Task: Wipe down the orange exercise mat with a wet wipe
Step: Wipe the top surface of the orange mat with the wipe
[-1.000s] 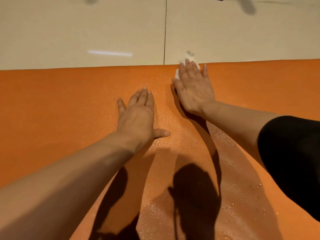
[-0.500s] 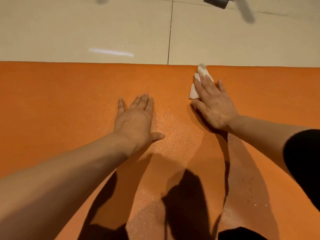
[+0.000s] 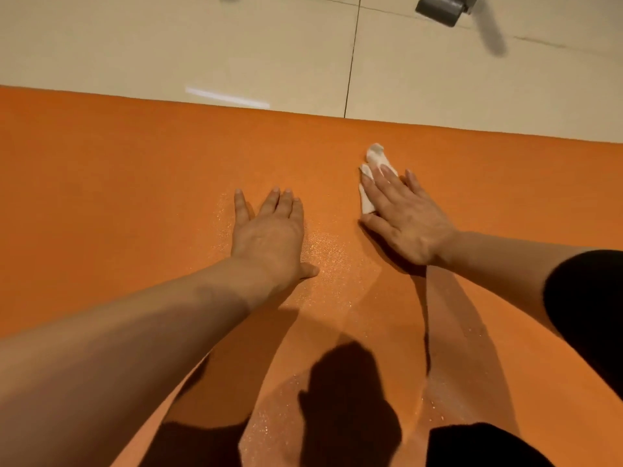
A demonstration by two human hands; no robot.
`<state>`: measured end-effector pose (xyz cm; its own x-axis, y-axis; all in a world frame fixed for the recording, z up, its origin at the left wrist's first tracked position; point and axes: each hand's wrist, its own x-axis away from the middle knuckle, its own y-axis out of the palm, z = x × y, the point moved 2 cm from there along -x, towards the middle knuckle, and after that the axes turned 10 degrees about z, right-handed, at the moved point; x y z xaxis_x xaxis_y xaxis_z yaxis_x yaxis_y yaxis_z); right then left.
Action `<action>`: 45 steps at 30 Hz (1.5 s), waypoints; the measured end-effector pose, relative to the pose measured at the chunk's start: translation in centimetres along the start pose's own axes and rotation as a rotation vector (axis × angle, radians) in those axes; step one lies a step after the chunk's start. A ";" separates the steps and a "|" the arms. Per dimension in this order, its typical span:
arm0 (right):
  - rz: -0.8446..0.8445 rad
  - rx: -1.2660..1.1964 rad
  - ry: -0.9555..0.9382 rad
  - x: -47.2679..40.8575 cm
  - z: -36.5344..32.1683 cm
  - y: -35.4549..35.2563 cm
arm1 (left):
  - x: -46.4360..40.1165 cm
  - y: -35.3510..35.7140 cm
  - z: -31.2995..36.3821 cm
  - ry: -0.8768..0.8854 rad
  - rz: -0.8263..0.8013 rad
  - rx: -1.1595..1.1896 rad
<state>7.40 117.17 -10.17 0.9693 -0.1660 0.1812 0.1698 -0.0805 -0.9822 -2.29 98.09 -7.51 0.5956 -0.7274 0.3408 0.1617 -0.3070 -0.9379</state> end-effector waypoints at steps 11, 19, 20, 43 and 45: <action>-0.042 0.015 -0.049 2.8 -2.1 0.4 | 4.6 2.0 -0.1 0.062 -0.018 0.060; -0.128 -0.044 -0.273 3.5 -7.8 0.3 | 7.2 2.7 0.1 0.066 -0.034 0.105; -0.153 -0.015 -0.287 4.5 -6.7 0.1 | 7.6 2.8 0.1 0.082 -0.049 0.108; -0.241 0.070 -0.250 7.9 -11.9 0.3 | 12.5 4.1 0.5 0.195 -0.079 0.033; -0.226 0.062 -0.302 8.2 -12.3 0.4 | 12.6 4.0 0.4 0.224 -0.082 0.013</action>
<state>13.23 103.69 -8.41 0.9134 0.1472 0.3796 0.3865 -0.0205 -0.9221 6.17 87.96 -6.96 0.3909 -0.8187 0.4207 0.2136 -0.3639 -0.9066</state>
